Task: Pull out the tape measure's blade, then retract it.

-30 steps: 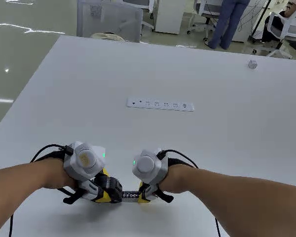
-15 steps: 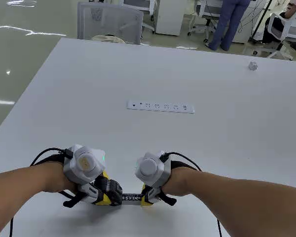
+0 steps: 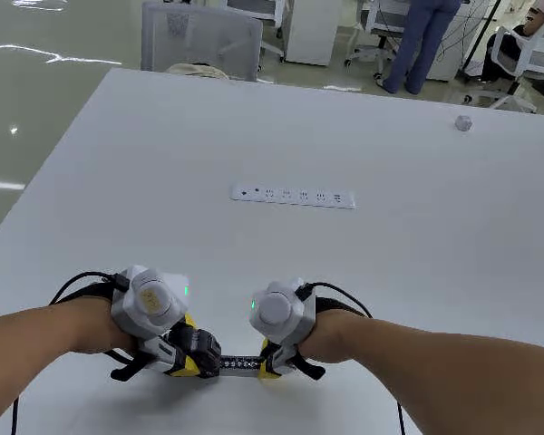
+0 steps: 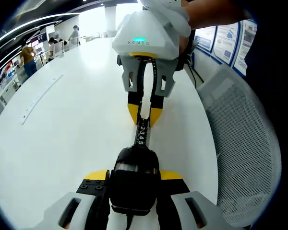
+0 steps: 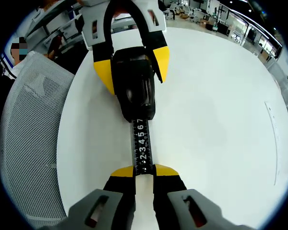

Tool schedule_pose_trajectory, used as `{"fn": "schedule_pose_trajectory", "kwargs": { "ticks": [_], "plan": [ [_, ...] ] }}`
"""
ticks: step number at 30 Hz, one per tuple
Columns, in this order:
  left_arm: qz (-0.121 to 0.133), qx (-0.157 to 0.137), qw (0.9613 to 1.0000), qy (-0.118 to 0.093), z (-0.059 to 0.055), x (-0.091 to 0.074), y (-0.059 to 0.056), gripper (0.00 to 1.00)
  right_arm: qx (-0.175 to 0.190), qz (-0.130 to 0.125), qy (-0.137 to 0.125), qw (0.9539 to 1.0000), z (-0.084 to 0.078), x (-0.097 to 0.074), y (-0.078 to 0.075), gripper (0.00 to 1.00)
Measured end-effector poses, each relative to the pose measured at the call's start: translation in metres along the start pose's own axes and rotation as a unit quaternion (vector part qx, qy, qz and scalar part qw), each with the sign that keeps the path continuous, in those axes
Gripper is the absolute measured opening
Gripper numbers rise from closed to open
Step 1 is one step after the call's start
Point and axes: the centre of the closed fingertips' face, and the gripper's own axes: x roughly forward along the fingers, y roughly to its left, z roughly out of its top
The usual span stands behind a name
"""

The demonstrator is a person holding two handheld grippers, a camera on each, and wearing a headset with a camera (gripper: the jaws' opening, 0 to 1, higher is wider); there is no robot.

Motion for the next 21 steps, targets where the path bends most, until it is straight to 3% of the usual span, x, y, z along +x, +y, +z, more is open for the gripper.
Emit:
{"fn": "schedule_pose_trajectory", "kwargs": {
  "ticks": [21],
  "plan": [
    [0.000, -0.009, 0.9999, -0.008, 0.0006, 0.0007, 0.0003, 0.34, 0.002, -0.002, 0.006, 1.0000, -0.0089, -0.0038, -0.0028, 0.11]
  ]
}}
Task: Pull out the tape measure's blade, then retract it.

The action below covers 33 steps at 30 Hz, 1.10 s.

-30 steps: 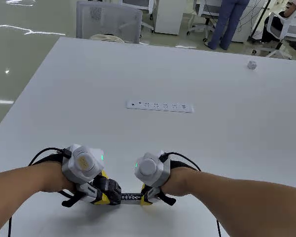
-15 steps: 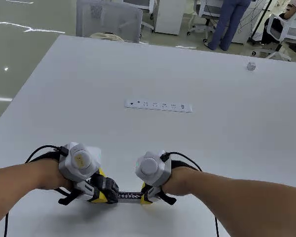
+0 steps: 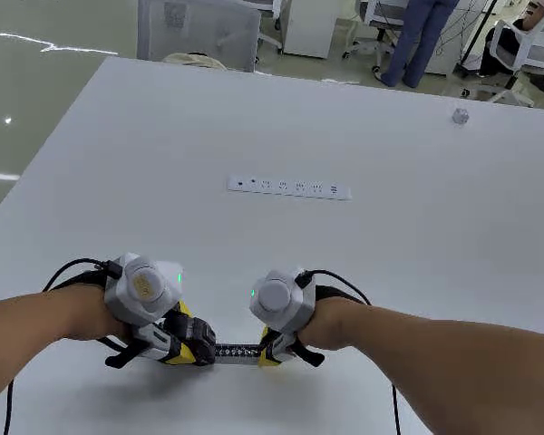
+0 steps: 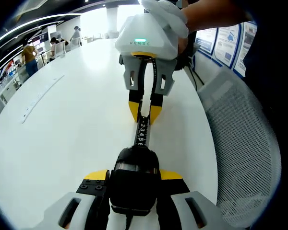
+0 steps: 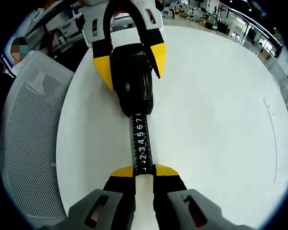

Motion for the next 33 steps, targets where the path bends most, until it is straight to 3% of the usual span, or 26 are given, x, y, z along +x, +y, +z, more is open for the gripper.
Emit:
{"fn": "schedule_pose_trajectory", "kwargs": {
  "ticks": [33],
  "plan": [
    [0.007, -0.003, 1.0000, 0.001, 0.000, 0.000, 0.001, 0.34, 0.008, -0.005, -0.004, 0.9999, -0.013, -0.005, -0.001, 0.11]
  ]
}}
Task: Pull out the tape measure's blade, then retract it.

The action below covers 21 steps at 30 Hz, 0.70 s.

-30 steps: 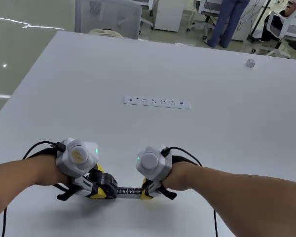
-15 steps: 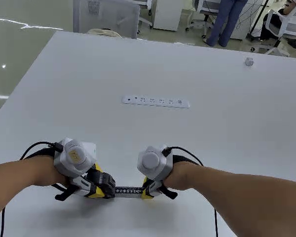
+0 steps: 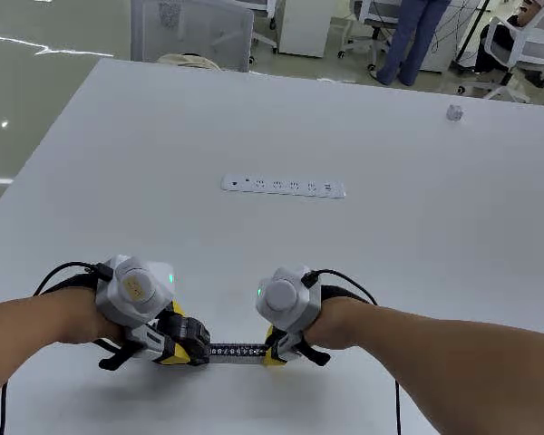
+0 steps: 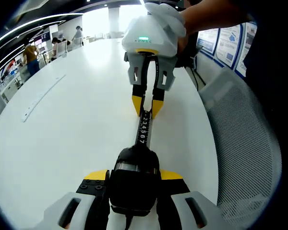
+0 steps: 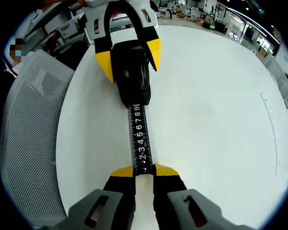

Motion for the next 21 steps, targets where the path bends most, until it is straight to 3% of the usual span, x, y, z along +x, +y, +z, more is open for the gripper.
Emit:
{"fn": "schedule_pose_trajectory", "kwargs": {
  "ticks": [21],
  "plan": [
    [0.003, -0.004, 1.0000, -0.002, 0.000, -0.001, 0.000, 0.34, 0.005, -0.003, 0.004, 1.0000, -0.011, -0.005, -0.001, 0.11]
  ]
}}
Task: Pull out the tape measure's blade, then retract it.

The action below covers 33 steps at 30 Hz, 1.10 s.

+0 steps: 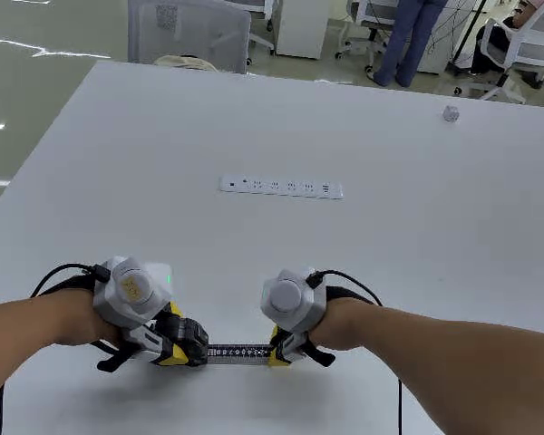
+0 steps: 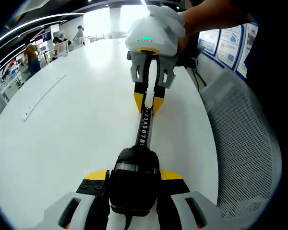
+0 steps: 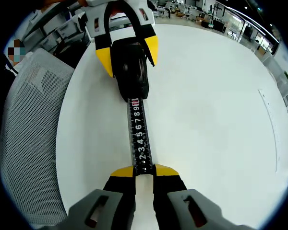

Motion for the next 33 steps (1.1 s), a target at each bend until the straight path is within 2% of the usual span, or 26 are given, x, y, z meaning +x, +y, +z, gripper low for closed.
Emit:
{"fn": "schedule_pose_trajectory", "kwargs": {
  "ticks": [33],
  "plan": [
    [0.000, 0.000, 1.0000, -0.001, 0.000, 0.000, 0.000, 0.34, 0.007, -0.003, 0.006, 1.0000, -0.019, -0.008, -0.002, 0.11]
  ]
}}
